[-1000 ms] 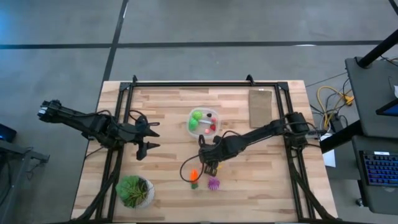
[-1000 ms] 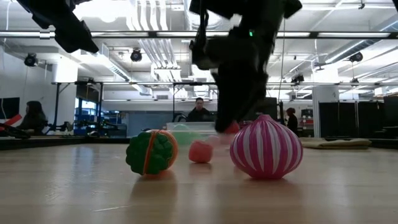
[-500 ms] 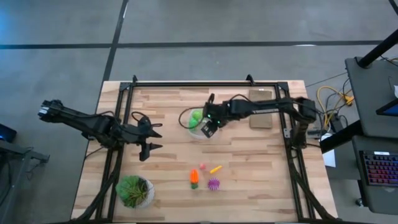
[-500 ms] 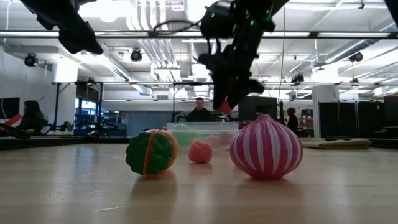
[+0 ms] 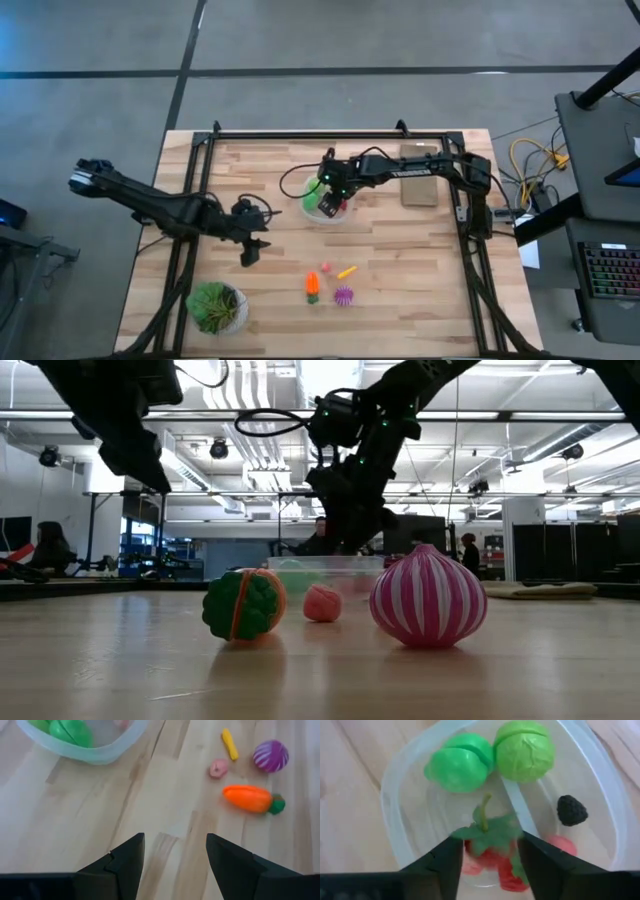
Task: Pick and placing Produce into tupperware
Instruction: Put the red strawberry into the transparent container, then put the pink peach into the transparent container
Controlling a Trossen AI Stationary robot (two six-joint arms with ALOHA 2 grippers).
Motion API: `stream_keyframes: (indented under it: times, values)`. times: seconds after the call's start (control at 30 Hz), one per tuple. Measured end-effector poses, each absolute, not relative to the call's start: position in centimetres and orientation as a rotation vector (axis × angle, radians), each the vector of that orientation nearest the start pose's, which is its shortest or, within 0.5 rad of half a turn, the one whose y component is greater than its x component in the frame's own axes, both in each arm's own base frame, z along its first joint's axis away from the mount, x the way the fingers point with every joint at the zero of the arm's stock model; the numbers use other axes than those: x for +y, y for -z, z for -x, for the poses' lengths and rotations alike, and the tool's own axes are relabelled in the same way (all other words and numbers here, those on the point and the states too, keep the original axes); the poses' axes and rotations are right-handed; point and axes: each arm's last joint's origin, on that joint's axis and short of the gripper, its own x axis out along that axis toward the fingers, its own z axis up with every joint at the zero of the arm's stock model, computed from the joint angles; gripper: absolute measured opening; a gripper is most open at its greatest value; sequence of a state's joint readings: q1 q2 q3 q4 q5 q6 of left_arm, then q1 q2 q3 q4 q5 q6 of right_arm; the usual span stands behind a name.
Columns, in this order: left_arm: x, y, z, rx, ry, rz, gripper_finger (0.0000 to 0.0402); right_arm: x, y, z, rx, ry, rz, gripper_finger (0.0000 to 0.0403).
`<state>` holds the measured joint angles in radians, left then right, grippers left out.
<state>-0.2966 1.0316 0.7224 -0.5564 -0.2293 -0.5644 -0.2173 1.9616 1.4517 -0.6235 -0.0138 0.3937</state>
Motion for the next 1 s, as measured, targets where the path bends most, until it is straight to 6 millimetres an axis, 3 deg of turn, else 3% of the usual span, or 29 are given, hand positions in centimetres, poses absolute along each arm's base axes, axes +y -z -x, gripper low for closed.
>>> stream_keyframes:
  times: [0.3,0.47,0.6,0.73,1.0]
  values:
    - [-6.0,-23.9,-21.8,0.801,-0.144,0.326,0.0198,-8.7,-20.6,-39.2,1.140,0.383,-0.414,0.0284]
    - [-7.3,-23.4,-24.5,0.758,-0.002,0.350,0.0198,-7.4,-24.0,-37.4,1.145,0.320,-0.334,0.0293]
    - [-8.3,-22.1,-26.9,0.765,0.073,0.282,0.0198,-5.5,-27.3,-34.5,1.144,0.310,-0.205,0.0288]
    - [-9.0,-20.3,-29.1,0.816,0.108,0.151,0.0198,-3.6,-29.3,-30.8,1.148,0.349,-0.102,0.0287]
    - [-9.5,-18.6,-34.0,0.857,0.109,0.064,0.0198,-2.3,-29.4,-24.4,1.071,0.432,-0.199,0.0293]
